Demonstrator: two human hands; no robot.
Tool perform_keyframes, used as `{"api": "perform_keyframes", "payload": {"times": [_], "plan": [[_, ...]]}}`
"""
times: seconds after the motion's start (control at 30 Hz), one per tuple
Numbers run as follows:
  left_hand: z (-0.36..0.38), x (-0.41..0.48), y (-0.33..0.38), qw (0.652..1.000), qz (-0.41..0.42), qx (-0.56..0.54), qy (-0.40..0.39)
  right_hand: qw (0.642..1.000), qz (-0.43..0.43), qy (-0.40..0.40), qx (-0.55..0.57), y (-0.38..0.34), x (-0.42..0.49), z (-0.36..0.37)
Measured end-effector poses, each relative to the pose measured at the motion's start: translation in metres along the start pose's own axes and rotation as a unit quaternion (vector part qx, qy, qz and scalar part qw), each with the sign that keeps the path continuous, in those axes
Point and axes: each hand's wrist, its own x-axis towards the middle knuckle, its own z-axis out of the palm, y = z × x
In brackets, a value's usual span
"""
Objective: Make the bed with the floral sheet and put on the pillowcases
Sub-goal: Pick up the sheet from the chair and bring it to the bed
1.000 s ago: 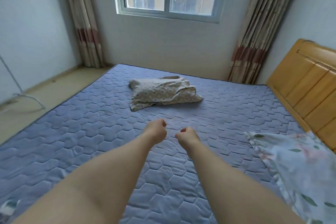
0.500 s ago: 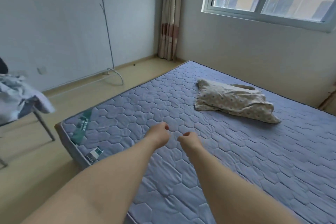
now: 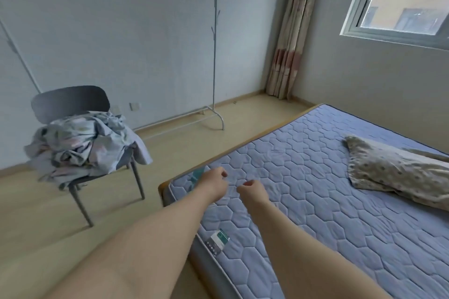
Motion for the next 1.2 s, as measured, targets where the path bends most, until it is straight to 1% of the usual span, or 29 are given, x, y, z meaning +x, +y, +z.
{"api": "perform_keyframes", "payload": {"times": [0.2, 0.33, 0.47, 0.6, 0.73, 0.9, 1.0, 1.1, 1.2], "plan": [[-0.067, 0.062, -0.086, 0.997, -0.065, -0.029, 0.013, 0.998, 0.01, -0.048, -0.037, -0.064, 0.043, 0.093], [-0.107, 0.116, -0.127, 0.993, -0.104, -0.045, 0.032, 0.995, -0.01, -0.075, -0.066, -0.11, 0.094, 0.15], [-0.143, 0.17, -0.164, 0.989, -0.135, -0.048, 0.046, 0.991, -0.032, -0.111, -0.068, -0.16, 0.148, 0.2], [-0.183, 0.226, -0.208, 0.979, -0.183, -0.059, 0.063, 0.984, -0.037, -0.157, -0.08, -0.206, 0.201, 0.25], [-0.223, 0.268, -0.25, 0.971, -0.205, -0.086, 0.091, 0.978, -0.041, -0.18, -0.101, -0.249, 0.239, 0.301], [-0.272, 0.322, -0.322, 0.958, -0.246, -0.095, 0.113, 0.969, -0.055, -0.214, -0.115, -0.301, 0.278, 0.378], [-0.303, 0.353, -0.368, 0.954, -0.255, -0.105, 0.119, 0.969, -0.045, -0.22, -0.103, -0.333, 0.298, 0.427], [-0.339, 0.38, -0.417, 0.948, -0.266, -0.124, 0.121, 0.968, -0.05, -0.216, -0.115, -0.364, 0.318, 0.487], [-0.371, 0.406, -0.462, 0.946, -0.278, -0.119, 0.113, 0.967, -0.031, -0.226, -0.117, -0.396, 0.327, 0.536]]}}
